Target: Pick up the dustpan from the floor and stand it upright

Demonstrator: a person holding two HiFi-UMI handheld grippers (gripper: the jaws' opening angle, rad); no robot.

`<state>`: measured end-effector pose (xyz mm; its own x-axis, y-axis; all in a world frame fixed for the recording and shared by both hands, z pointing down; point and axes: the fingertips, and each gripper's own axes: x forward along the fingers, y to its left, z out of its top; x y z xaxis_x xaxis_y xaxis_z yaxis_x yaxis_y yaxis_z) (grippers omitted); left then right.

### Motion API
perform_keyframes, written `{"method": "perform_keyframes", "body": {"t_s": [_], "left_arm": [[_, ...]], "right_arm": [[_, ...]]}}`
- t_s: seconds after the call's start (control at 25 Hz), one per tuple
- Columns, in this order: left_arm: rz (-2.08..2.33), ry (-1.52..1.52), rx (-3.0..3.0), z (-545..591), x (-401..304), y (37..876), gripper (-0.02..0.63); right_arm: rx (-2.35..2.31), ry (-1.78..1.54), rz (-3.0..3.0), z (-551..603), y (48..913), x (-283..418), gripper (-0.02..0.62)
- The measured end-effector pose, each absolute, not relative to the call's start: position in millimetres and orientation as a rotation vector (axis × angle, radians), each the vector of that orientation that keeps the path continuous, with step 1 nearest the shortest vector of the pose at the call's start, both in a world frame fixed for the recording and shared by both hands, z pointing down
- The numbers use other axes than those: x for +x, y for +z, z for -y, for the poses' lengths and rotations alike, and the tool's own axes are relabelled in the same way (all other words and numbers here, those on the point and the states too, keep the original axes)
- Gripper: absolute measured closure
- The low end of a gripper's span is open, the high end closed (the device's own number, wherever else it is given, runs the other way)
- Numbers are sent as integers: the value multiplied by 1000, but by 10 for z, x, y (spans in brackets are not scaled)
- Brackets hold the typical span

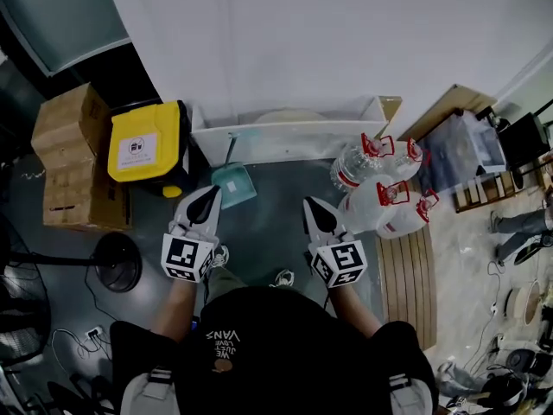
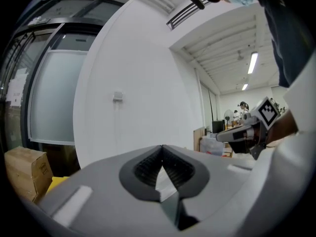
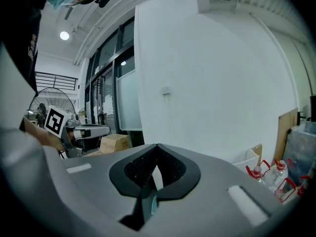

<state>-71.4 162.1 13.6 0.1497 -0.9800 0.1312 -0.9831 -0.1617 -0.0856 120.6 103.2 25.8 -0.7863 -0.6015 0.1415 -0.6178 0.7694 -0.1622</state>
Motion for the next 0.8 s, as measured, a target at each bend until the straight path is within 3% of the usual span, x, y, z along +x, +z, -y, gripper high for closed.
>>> {"method": "perform_keyframes", "body": {"t_s": [0.8], "left_arm": [[2074, 180, 2225, -2071, -497, 309, 554]], "right_arm": [[819, 317, 2860, -1247, 461, 1193, 594]]}}
